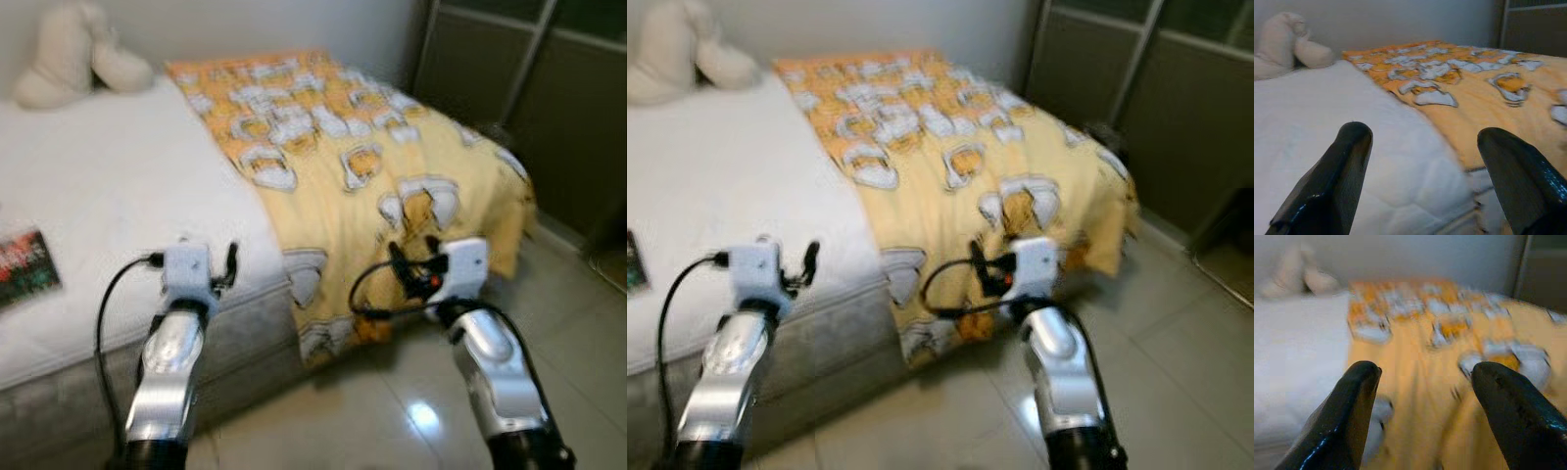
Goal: Clean up the room
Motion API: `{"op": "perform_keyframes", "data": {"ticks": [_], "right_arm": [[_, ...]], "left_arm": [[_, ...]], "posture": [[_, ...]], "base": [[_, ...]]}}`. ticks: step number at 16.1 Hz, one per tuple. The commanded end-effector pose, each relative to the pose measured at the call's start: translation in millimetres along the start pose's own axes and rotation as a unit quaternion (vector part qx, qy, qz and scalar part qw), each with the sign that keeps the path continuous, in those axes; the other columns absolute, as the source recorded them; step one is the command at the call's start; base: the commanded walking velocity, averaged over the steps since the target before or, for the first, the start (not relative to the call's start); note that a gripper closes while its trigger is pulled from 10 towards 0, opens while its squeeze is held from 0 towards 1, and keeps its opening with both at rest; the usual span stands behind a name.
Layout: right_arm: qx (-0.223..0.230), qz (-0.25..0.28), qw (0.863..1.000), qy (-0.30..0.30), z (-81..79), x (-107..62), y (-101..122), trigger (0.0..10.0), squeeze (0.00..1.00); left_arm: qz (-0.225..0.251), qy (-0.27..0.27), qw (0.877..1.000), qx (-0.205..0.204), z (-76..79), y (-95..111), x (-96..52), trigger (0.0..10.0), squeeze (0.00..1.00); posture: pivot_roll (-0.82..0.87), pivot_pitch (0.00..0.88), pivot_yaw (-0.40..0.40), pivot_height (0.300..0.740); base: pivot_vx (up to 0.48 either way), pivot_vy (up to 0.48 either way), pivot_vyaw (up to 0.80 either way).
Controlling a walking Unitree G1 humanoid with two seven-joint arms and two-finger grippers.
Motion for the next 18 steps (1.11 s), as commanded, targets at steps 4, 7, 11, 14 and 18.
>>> {"op": "perform_keyframes", "data": {"ticks": [4, 7, 11, 14, 18], "right_arm": [[-0.008, 0.013, 1.0, -0.018, 10.5, 7.8, 7, 10.0, 0.0], [-0.016, 0.008, 1.0, -0.012, 7.5, 8.2, 4, 10.0, 0.0], [-0.028, 0.009, 1.0, -0.01, 7.4, 9.9, 4, 10.0, 0.0], [-0.025, 0.017, 0.999, -0.01, 7.9, 15.4, 8, 10.0, 0.0], [-0.025, 0.005, 1.0, -0.013, 4.6, 15.7, 3, 10.0, 0.0]], "left_arm": [[-0.015, 0.0, 1.0, 0.016, 1.1, -3, 7.9, 10.0, 0.0], [-0.017, 0.0, 1.0, 0.011, 2.1, -4, 12.1, 10.0, 0.0], [-0.015, 0.005, 1.0, -0.003, 5.6, -5, 16.0, 10.0, 0.0], [-0.014, 0.014, 1.0, 0.013, 3.2, -7, 15.7, 10.0, 0.0], [0.019, -0.019, 0.999, 0.027, 14.8, 2, 13.0, 10.0, 0.0]], "posture": [[-0.06, 0.0, 0.034, 0.74], [-0.06, 0.0, 0.035, 0.74], [-0.07, 0.0, 0.034, 0.74], [-0.06, 0.0, 0.027, 0.74], [-0.05, 0.0, 0.024, 0.74]], "base": [[0.0, -0.472, 0.0], [0.0, -0.465, 0.0], [0.0, -0.226, 0.0], [0.0, 0.0, 0.0], [0.0, 0.0, 0.0]]}}
Point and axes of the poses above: a point about 5 cm out from each wrist's last joint towards the gripper, its own x axis pointing out of the wrist towards the gripper, its own y axis along the axis of the wrist's last joint, z = x × y, the point moved 3 cm from there along x, pointing out of the wrist towards the gripper, and after that the axes turned 12 degrees about -x, right-handed, at the moved point
